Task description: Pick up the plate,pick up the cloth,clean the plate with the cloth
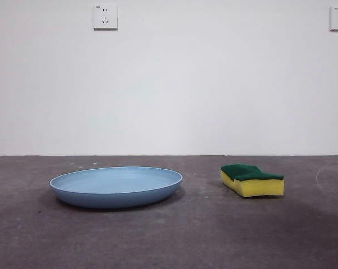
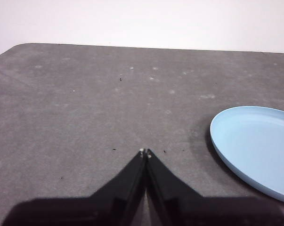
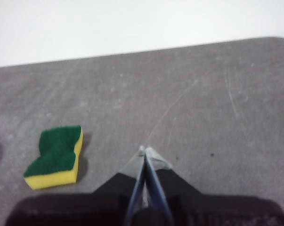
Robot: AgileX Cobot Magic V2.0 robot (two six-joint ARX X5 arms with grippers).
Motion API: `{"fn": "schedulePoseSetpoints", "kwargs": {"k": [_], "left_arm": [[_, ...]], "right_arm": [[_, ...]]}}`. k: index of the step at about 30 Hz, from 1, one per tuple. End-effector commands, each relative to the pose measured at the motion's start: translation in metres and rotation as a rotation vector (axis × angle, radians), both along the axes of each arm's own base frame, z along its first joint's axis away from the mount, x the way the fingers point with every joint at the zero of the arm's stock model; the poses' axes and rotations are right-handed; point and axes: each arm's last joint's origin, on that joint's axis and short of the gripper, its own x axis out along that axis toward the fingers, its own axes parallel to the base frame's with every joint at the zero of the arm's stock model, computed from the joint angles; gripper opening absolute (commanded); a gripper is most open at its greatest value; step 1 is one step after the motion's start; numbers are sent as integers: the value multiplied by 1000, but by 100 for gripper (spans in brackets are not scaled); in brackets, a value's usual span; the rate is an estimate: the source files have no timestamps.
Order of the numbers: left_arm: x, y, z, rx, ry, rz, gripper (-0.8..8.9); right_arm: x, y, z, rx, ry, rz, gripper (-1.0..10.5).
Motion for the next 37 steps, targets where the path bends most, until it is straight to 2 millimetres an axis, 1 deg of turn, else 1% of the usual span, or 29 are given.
{"fn": "schedulePoseSetpoints", "kwargs": {"k": [1,7,16,37], "left_arm": [[1,0,-4,8,7,6,-3],[1,0,-4,8,7,6,-3],[1,0,-4,9,7,6,-3],[1,0,-4,9,7,6,-3]], "right_arm": [[-1,0,-12,10,-13,-1,1],[0,0,-30,20,14,-3,1],[1,0,-30,72,6,-12,1],[1,0,-30,70,6,-19,1]]}}
